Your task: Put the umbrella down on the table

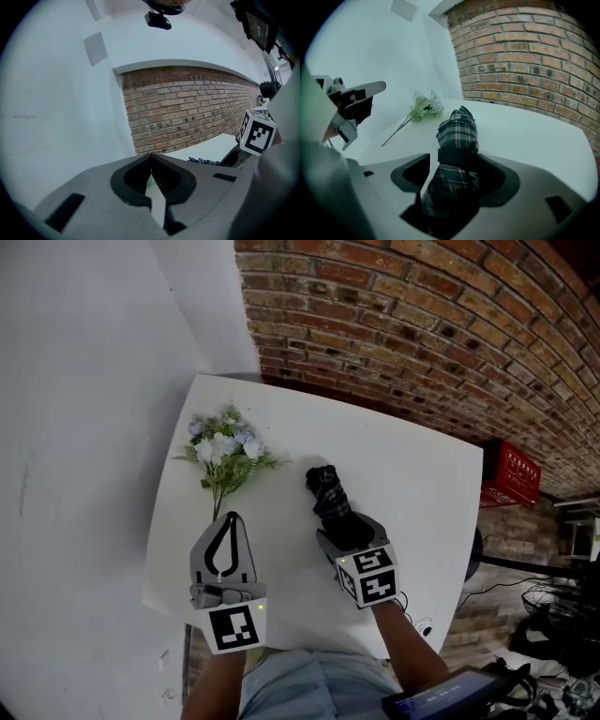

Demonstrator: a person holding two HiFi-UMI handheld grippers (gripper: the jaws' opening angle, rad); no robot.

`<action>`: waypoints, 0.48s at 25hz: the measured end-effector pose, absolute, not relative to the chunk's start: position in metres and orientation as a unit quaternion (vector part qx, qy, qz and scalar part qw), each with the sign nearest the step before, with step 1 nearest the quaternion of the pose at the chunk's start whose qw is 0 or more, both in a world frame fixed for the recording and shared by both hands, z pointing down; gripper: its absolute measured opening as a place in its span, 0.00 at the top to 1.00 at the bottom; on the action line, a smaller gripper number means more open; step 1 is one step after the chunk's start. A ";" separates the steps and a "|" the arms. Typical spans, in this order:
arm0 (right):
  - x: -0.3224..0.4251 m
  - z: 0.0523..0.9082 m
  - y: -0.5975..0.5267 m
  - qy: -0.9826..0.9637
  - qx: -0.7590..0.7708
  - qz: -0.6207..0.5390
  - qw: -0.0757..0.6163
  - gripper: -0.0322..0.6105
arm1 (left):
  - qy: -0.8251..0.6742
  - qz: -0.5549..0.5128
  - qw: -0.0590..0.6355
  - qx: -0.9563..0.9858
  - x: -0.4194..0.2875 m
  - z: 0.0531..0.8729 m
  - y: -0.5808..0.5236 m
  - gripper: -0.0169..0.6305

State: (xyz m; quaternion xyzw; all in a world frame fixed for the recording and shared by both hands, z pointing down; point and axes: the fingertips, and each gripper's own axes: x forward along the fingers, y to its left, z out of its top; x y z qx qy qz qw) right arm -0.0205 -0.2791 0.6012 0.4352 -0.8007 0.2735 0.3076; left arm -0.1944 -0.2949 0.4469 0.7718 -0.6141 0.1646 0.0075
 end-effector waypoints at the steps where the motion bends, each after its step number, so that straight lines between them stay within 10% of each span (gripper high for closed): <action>1: -0.021 0.597 -0.278 -0.803 0.434 0.272 0.305 0.45 | -0.615 0.163 0.006 0.771 -0.194 0.444 -0.293 0.96; 12: -0.019 0.477 -0.261 -0.853 0.454 0.166 0.197 0.54 | -0.628 0.120 -0.034 0.768 -0.173 0.379 -0.248 0.96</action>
